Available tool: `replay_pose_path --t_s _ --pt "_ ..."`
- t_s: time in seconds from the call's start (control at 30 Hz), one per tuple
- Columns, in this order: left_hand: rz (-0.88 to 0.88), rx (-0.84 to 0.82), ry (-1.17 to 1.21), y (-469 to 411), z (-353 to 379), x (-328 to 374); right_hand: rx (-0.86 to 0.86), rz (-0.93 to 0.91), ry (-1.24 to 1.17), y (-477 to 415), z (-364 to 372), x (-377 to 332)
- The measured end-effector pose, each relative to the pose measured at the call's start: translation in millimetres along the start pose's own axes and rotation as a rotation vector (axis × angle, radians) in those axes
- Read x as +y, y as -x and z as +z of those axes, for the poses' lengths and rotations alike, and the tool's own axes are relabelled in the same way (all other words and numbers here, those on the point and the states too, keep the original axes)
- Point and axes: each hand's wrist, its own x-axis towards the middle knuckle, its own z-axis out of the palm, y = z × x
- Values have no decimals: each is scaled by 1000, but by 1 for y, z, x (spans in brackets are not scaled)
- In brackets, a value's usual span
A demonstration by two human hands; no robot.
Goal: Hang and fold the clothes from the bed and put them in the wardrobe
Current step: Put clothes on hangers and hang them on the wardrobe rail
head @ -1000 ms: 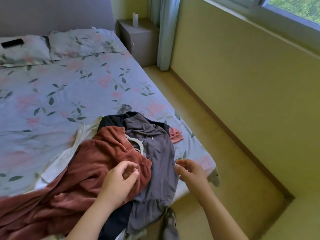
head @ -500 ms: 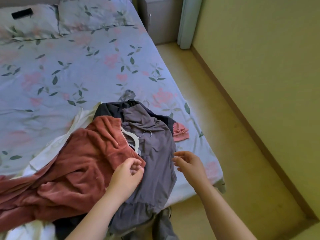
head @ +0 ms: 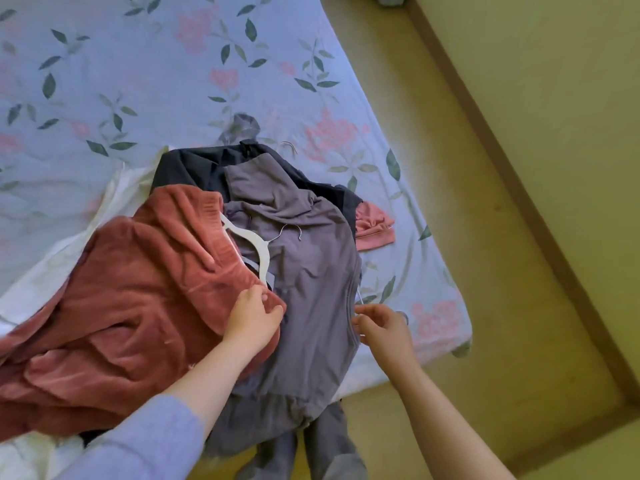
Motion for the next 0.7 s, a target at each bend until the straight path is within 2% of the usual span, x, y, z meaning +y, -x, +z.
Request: replay_pose_path --t_s 0.17,0.5,0.7 --pt "18 -1 -98 -44 19 -4 19 71 23 -37 10 29" --pt "-110 101 -240 -99 54 -11 68 191 24 -94 26 81" --pt "-85 92 -295 -108 66 -16 87 341 143 -112 22 117"
